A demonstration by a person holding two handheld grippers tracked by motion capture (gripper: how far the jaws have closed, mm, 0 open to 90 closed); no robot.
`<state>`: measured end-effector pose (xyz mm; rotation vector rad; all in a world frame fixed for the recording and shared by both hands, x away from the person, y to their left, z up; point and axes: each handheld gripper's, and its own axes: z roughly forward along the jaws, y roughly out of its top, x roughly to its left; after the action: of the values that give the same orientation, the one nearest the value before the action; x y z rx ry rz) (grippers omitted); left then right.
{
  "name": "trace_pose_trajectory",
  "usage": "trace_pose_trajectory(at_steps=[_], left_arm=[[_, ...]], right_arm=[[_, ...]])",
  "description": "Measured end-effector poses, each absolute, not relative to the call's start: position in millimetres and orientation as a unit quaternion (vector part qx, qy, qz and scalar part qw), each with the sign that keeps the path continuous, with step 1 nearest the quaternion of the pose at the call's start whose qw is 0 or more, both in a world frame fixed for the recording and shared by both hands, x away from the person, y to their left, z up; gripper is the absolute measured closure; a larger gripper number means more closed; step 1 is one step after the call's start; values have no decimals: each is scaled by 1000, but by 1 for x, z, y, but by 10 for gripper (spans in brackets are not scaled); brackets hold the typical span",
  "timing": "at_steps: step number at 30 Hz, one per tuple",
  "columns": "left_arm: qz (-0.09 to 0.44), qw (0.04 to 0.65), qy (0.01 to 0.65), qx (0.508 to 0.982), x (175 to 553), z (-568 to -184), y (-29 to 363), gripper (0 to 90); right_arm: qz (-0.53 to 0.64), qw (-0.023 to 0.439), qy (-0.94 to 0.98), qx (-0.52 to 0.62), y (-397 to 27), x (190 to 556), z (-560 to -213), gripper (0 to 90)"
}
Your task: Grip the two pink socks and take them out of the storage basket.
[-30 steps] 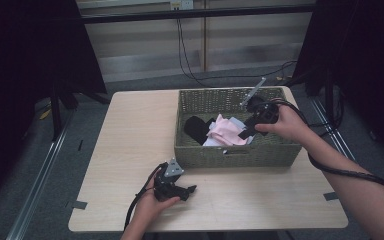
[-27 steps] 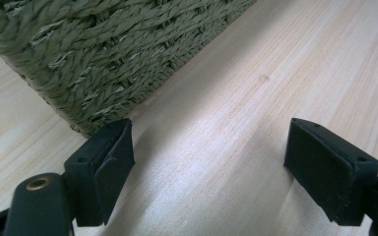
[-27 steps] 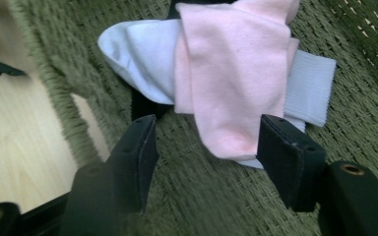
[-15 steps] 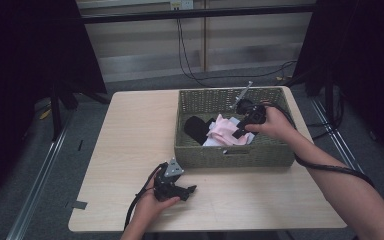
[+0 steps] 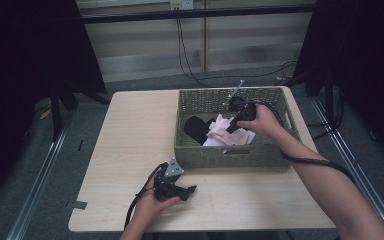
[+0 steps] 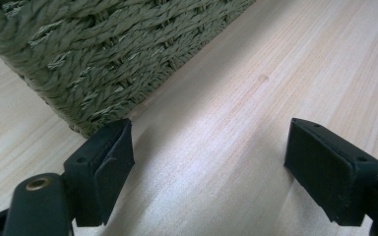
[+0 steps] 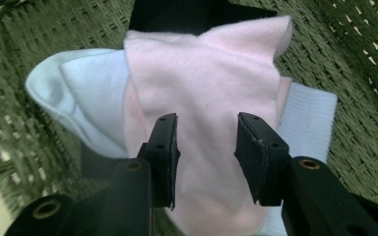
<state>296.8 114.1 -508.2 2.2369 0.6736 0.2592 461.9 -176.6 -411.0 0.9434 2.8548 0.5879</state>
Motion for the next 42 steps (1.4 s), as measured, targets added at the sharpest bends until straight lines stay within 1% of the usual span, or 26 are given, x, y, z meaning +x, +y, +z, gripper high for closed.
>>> trace_pose_trajectory(at_steps=[5, 6, 7, 9, 11, 12, 17, 23, 25, 26, 27, 28, 33, 42], left_arm=[[102, 385, 264, 878, 297, -508, 114, 181], [102, 385, 265, 878, 297, -508, 114, 181], [102, 385, 264, 878, 297, -508, 114, 181], [102, 385, 264, 878, 297, -508, 114, 181], [101, 386, 264, 878, 297, -508, 114, 181], [101, 385, 264, 878, 297, -508, 114, 181], [101, 385, 264, 878, 297, -508, 114, 181], [102, 385, 264, 878, 297, -508, 114, 180], [101, 386, 264, 878, 297, -508, 114, 180], [101, 386, 264, 878, 297, -508, 114, 180], [101, 386, 264, 878, 297, -508, 114, 181], [102, 385, 264, 878, 297, -508, 114, 181], [101, 386, 264, 878, 297, -508, 114, 180], [100, 386, 264, 878, 297, -508, 114, 181]], right_arm=[[195, 36, 930, 310, -172, 468, -419, 606], [194, 37, 931, 307, -171, 469, -421, 626], [195, 25, 931, 307, -170, 470, -424, 665], [184, 18, 935, 302, -169, 473, -428, 800], [187, 5, 931, 314, -170, 474, -430, 866], [186, 1, 930, 318, -170, 474, -430, 874], [188, -6, 929, 320, -174, 473, -427, 881], [190, -4, 930, 314, -179, 469, -411, 882], [188, -6, 932, 311, -182, 466, -399, 883], [188, -6, 932, 311, -182, 466, -399, 883], [191, -6, 931, 311, -184, 464, -390, 884], [191, -6, 931, 311, -184, 464, -390, 884], [209, -6, 926, 315, -194, 463, -366, 886], [224, 8, 917, 329, -205, 462, -340, 890]])
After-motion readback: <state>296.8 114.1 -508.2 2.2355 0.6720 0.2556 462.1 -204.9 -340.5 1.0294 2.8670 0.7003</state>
